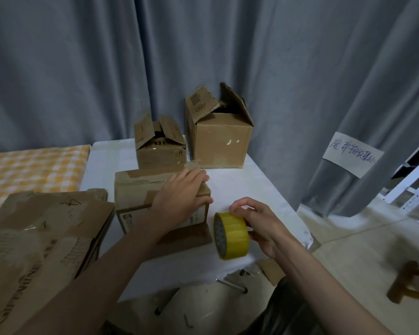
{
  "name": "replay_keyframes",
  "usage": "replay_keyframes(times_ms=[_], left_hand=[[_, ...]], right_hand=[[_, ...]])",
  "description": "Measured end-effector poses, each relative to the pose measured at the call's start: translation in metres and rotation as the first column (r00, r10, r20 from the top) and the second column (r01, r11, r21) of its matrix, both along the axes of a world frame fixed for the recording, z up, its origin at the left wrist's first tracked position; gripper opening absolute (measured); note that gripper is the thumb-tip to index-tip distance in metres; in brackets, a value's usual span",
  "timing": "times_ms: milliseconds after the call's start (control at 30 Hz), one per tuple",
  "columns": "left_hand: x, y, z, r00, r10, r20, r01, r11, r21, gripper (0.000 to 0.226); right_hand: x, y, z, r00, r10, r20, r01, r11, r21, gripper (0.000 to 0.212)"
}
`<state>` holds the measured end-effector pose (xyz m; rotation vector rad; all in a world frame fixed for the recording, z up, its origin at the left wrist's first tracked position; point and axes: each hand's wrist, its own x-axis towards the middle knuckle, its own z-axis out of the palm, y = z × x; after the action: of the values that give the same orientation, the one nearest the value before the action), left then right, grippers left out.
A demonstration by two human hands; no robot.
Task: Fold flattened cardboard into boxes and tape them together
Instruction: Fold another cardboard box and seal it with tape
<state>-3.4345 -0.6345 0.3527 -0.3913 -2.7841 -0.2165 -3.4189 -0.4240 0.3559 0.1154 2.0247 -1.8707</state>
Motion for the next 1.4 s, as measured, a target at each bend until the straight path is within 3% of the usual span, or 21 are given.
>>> replay_keyframes(times_ms=[67,200,400,500,567,700,867,1067,1167,1267,1400], left_hand=[[0.0,-0.002,-0.001,1.0,-0.025,0.017,0.024,0.998,0.054,0.06],[0.004,-0.006,0.019,0.991,-0.125,0.049,0.094,0.906,0.413,0.064],[0.023,0.024,0.039,0.982,-0.179,0.063,0.165,0.97,0.176,0.046],[0.025,0.034,0.045,0.99,-0.129,0.055,0.108,0.95,0.294,0.012],[0.028,0.039,0.05,0.993,-0.1,0.063,0.07,0.929,0.363,0.004],[0.033,0.05,0.051,0.997,-0.051,0.058,0.022,0.909,0.416,0.009],[0.034,0.056,0.051,0.999,0.027,0.021,-0.034,0.918,0.396,0.01],[0.036,0.06,0.045,0.999,0.043,0.018,-0.046,0.91,0.412,0.01],[0.044,0.063,0.046,0.998,0.016,-0.065,0.017,0.881,0.473,0.01],[0.054,0.067,0.05,0.988,-0.052,-0.145,0.116,0.87,0.479,0.01],[0.049,0.059,0.054,0.99,0.007,-0.142,0.074,0.828,0.556,0.01]], right_hand=[[0.004,0.003,-0.001,0.999,0.005,-0.044,-0.005,1.0,0.0,0.007],[0.014,0.002,-0.003,0.982,0.004,-0.187,0.002,0.999,0.033,0.01],[0.025,-0.006,0.006,0.927,-0.069,-0.368,0.072,0.997,-0.007,0.01],[0.027,-0.006,0.011,0.91,-0.11,-0.399,0.112,0.994,-0.016,0.015],[0.028,-0.004,0.014,0.903,-0.138,-0.406,0.128,0.99,-0.052,0.017],[0.03,0.0,0.018,0.902,-0.169,-0.398,0.119,0.982,-0.148,0.019],[0.03,0.004,0.013,0.938,-0.04,-0.346,0.018,0.998,-0.066,0.054],[0.029,0.004,0.002,0.901,-0.002,-0.435,0.031,0.998,0.06,0.04],[0.021,0.005,-0.003,0.896,-0.015,-0.443,0.051,0.996,0.069,0.041],[0.015,0.009,-0.003,0.88,-0.034,-0.474,0.077,0.994,0.072,0.026],[0.017,0.016,-0.004,0.857,0.046,-0.513,-0.003,0.996,0.085,0.019]])
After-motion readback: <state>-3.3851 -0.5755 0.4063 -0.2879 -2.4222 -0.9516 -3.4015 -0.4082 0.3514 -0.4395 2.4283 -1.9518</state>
